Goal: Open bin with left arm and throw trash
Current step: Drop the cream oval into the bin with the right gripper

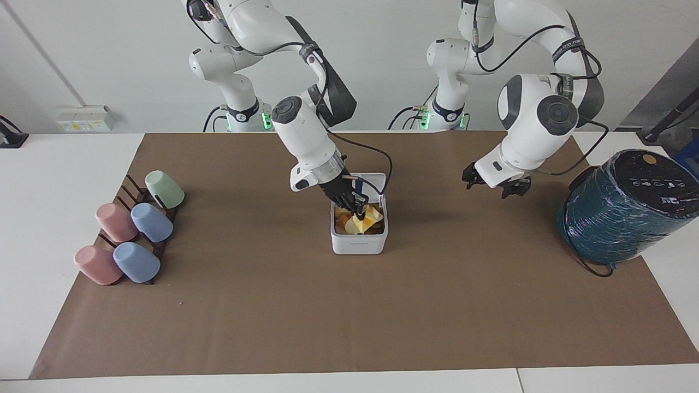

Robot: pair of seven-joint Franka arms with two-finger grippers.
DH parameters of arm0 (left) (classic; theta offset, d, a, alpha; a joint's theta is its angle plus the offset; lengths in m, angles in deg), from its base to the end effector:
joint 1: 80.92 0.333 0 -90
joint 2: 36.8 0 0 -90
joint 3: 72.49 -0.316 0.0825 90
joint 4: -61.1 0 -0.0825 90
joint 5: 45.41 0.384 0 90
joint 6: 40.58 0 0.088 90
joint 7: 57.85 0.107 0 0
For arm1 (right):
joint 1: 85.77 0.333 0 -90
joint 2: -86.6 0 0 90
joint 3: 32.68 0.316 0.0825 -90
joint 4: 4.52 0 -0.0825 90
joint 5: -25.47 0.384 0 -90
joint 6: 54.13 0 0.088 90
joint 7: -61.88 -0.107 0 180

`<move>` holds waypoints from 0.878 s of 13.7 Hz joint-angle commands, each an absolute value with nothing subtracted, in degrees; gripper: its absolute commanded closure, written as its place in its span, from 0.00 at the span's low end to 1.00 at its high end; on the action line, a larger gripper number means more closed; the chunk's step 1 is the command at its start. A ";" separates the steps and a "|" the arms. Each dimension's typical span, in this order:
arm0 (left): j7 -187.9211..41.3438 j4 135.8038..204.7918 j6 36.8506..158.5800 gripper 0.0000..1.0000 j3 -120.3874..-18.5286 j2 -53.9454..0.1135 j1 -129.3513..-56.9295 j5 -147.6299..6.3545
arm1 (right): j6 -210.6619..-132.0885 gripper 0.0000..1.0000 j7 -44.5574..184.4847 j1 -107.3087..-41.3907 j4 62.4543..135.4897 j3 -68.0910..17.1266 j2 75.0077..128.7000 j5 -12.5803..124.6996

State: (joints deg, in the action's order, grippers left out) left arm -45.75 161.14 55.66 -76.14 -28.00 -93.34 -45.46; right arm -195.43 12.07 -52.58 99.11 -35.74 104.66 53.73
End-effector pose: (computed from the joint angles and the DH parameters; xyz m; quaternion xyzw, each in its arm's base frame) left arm 0.5754 -0.0906 0.4633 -0.9776 0.1798 0.1097 0.0013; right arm 0.5742 0.3357 0.4052 -0.9160 0.3203 -0.0150 0.2412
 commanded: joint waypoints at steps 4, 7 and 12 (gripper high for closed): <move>-48.26 159.99 55.13 0.00 -75.56 -35.65 -85.94 -45.41 | -195.90 0.00 11.87 -52.55 99.46 -36.02 103.92 54.74; -48.62 154.28 54.08 0.00 -75.65 -35.83 -84.09 -45.76 | -193.62 0.00 11.78 -52.64 99.11 -36.46 101.82 53.86; -52.57 152.76 51.36 0.00 -75.74 -38.98 -84.09 -45.76 | -187.47 0.00 13.18 -57.90 98.67 -36.72 95.75 35.00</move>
State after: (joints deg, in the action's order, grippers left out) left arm -50.47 152.66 53.27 -76.18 -36.73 -84.34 -45.50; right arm -190.05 12.17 -55.49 98.10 -37.13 98.48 40.97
